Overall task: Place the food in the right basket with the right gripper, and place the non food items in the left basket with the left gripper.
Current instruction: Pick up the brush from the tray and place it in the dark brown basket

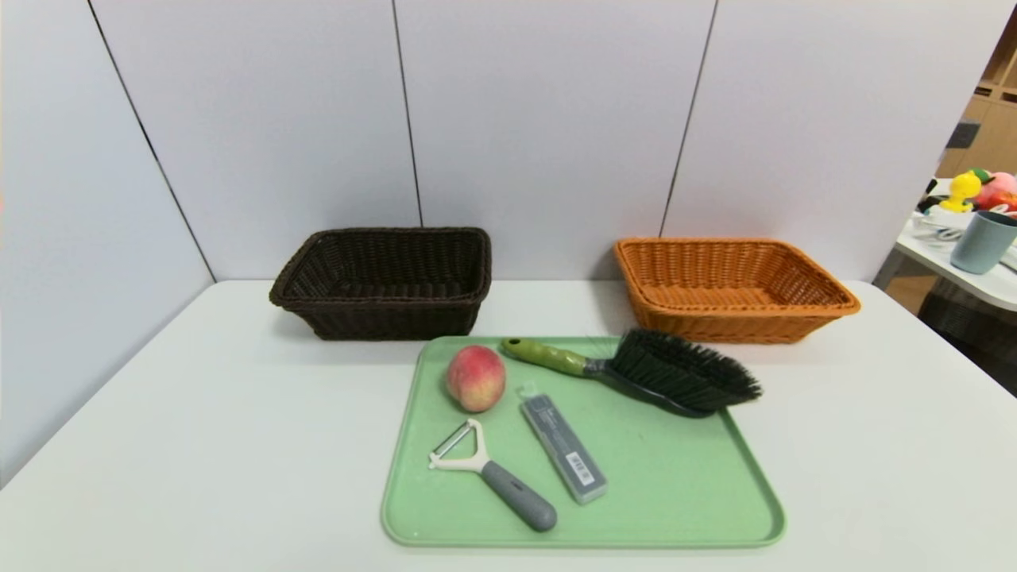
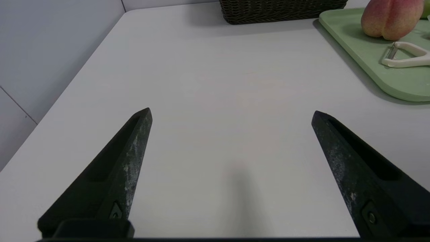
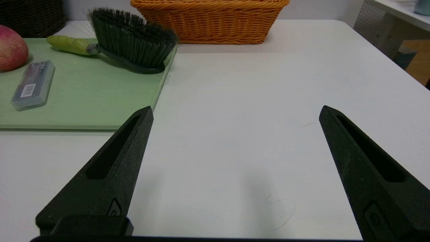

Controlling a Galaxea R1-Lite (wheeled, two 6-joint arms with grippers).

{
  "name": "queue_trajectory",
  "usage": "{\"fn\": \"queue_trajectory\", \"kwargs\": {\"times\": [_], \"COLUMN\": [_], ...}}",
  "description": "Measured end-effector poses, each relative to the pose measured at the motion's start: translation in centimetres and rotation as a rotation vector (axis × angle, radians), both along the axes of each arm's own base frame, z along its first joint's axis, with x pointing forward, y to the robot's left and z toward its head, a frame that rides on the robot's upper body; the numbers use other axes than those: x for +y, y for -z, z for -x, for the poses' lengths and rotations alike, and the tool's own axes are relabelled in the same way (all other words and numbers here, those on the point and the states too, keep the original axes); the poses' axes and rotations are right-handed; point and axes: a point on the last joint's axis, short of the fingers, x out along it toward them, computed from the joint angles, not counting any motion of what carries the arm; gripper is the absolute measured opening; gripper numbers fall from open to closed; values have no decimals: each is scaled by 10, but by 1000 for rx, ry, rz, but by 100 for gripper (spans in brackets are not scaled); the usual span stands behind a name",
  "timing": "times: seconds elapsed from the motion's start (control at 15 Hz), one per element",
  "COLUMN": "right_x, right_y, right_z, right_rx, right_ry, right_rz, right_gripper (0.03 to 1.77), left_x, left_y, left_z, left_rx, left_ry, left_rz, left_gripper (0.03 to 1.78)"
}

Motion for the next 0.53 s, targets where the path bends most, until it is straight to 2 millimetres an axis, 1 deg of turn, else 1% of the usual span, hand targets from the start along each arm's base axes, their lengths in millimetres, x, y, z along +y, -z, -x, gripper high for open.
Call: {"fn": "queue_trajectory", "kwargs": {"times": [0.53], "right_x": [0], "right_y": [0], "right_z": [0], "right_rx": [0], "right_ry": [0], "right_rz": [1], "right_gripper": [171], "left_x": [0], "left_y": [0], "left_z": [0], "left_rx": [-2], "left_ry": [-14], "left_rz": [24], "left_gripper": [169]}}
